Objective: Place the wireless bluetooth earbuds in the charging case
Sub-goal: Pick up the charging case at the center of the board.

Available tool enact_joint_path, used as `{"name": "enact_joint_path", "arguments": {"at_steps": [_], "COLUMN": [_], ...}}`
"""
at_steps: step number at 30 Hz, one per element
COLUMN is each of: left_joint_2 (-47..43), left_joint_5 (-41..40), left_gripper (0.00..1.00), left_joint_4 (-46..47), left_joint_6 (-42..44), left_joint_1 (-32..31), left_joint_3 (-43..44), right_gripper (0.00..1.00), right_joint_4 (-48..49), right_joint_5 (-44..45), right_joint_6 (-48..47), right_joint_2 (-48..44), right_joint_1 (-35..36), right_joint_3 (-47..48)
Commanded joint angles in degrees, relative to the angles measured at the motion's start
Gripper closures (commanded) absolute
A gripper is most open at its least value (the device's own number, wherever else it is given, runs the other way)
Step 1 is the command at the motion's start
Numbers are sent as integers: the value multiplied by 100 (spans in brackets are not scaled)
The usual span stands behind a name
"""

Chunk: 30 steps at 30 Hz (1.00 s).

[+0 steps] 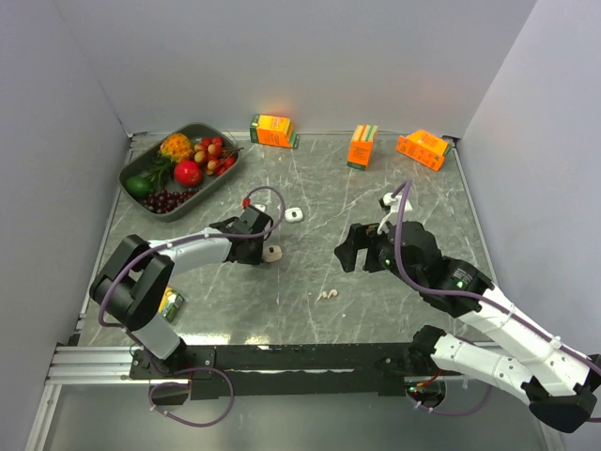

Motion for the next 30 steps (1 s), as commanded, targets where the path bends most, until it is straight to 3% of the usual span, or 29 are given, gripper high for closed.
{"name": "enact_joint_path", "arguments": {"at_steps": [1,23,26,30], "left_joint_2": [127,101,57,-136], "left_joint_5": [45,248,178,-339], "left_gripper": [79,75,70,37], "left_joint_4": [224,505,409,-39], "left_joint_6": [-225,-594,-533,-183], "left_joint_1": [-198,-1050,-1147,-1156], "left_joint_3": [164,753,928,1157], "right_gripper": [1,1,1,1], "right_joint_4": [107,107,116,81], "right_joint_5": [-62,-62,-62,-36], "right_joint_6": [40,84,111,84], "right_joint_2": [47,82,90,64], "right_joint_1": [-37,-46,-46,-46], "right_joint_3": [156,130,113,104]}}
